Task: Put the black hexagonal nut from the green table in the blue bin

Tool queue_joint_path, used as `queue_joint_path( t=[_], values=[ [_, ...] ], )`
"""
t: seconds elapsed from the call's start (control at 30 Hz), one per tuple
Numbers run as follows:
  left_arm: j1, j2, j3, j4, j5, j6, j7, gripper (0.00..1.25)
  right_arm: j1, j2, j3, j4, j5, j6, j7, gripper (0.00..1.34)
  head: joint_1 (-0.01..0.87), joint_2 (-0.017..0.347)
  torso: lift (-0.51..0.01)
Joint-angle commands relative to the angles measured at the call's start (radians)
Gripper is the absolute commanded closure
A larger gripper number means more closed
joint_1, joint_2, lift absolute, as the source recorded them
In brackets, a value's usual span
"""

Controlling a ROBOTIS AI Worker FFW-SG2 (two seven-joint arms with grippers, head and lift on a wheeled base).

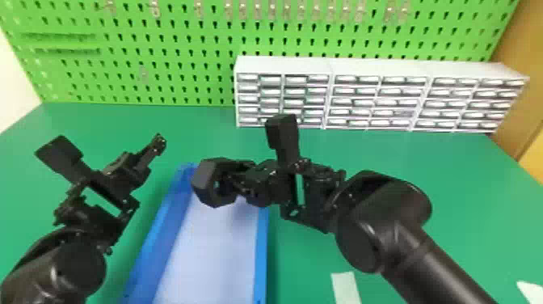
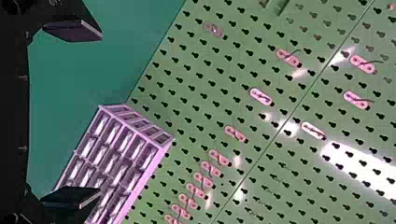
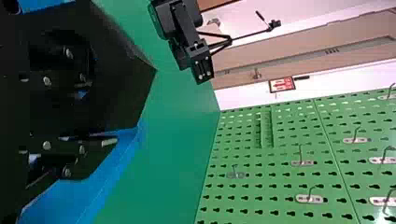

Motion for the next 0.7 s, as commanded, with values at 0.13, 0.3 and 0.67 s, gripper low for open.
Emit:
queue_joint_path(
  t=[0.13, 0.3, 0.67],
  values=[
    [0.001, 0.0, 0.0, 0.0, 0.0, 0.0, -0.001, 0.12, 0.0, -0.008, 0.002, 0.0, 0.008, 0.0, 0.006, 0.27, 0.666, 0.032, -0.1],
    [0.001, 0.0, 0.0, 0.0, 0.0, 0.0, -0.001, 0.11, -0.002, -0.009, -0.001, 0.0, 0.011, 0.0, 0.006, 0.2, 0.666, 0.032, -0.1],
    [0.001, 0.0, 0.0, 0.0, 0.0, 0.0, -0.001, 0.12, -0.002, -0.009, -0.002, 0.0, 0.012, 0.0, 0.006, 0.2, 0.666, 0.032, -0.1]
  ],
)
